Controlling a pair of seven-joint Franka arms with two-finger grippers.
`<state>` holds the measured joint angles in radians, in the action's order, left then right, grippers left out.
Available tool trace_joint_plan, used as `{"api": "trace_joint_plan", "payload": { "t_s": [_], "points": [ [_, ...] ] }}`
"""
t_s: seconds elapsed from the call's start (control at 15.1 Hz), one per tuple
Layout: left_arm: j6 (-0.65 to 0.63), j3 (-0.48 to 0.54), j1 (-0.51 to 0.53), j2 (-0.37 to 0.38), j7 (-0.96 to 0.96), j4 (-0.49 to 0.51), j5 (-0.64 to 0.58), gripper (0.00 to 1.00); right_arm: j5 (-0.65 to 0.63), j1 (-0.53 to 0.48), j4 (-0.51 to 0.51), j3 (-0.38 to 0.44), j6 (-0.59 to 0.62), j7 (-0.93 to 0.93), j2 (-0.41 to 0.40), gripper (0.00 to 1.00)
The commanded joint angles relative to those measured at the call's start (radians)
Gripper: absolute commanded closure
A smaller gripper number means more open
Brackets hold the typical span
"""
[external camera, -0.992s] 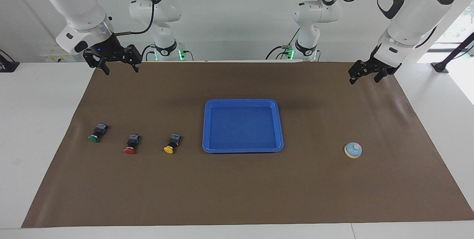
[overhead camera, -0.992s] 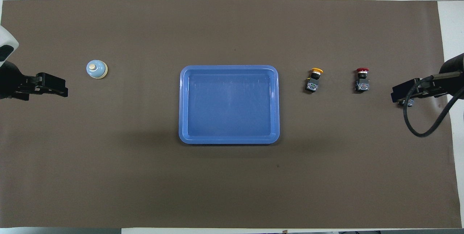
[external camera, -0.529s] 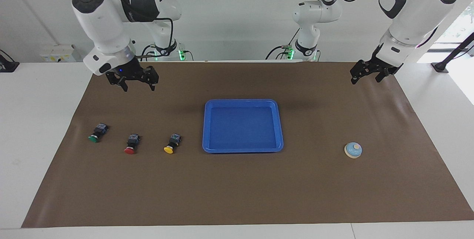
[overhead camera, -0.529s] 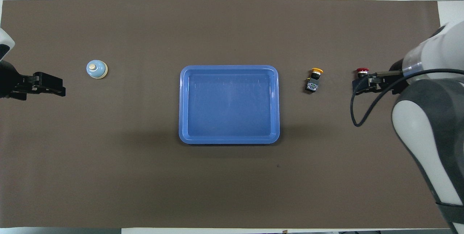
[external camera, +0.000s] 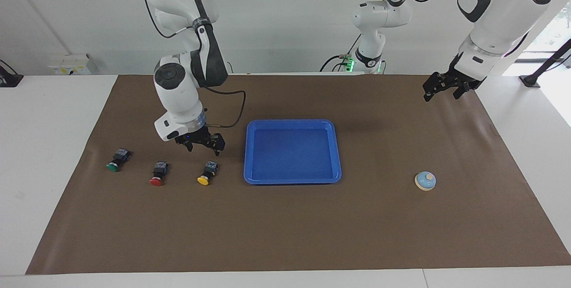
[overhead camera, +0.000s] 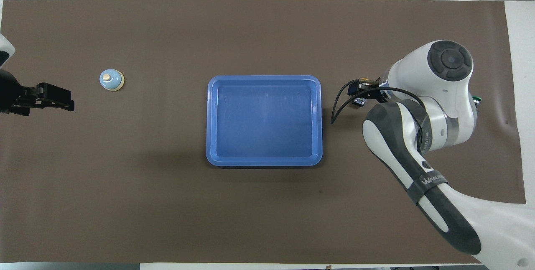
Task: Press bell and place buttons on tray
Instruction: 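Grasp the yellow button switch with the right gripper, then carry the yellow button into the blue tray and release it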
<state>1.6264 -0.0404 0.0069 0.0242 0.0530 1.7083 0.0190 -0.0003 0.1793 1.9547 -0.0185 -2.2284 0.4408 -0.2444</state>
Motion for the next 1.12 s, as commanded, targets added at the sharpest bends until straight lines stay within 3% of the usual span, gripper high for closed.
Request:
{"api": "trace_joint_plan", "payload": {
  "t_s": [0.0, 0.66, 0.79, 0.86, 0.93, 1.06],
  "points": [
    [-0.007, 0.001, 0.001, 0.016, 0.01, 0.004, -0.013, 0.0, -0.006, -0.006, 0.001, -0.001, -0.069, 0.038, -0.051, 0.0],
    [-0.007, 0.001, 0.001, 0.016, 0.01, 0.004, -0.013, 0.0, -0.006, -0.011, 0.004, 0.0, -0.166, 0.052, -0.119, 0.0],
    [-0.007, 0.001, 0.001, 0.016, 0.008, 0.004, -0.013, 0.0, -0.006, -0.009, 0.007, 0.0, -0.189, 0.065, -0.128, 0.06],
    [-0.007, 0.001, 0.001, 0.016, 0.01, 0.004, -0.013, 0.0, -0.006, -0.009, 0.007, 0.0, -0.189, 0.065, -0.13, 0.15],
    [-0.007, 0.001, 0.001, 0.014, 0.01, 0.004, -0.013, 0.0, -0.006, -0.011, 0.007, 0.0, -0.188, 0.065, -0.13, 0.37],
    [-0.007, 0.001, 0.001, 0.016, 0.01, 0.004, -0.013, 0.0, -0.006, -0.012, 0.006, 0.0, -0.185, 0.061, -0.13, 1.0]
  ]
}}
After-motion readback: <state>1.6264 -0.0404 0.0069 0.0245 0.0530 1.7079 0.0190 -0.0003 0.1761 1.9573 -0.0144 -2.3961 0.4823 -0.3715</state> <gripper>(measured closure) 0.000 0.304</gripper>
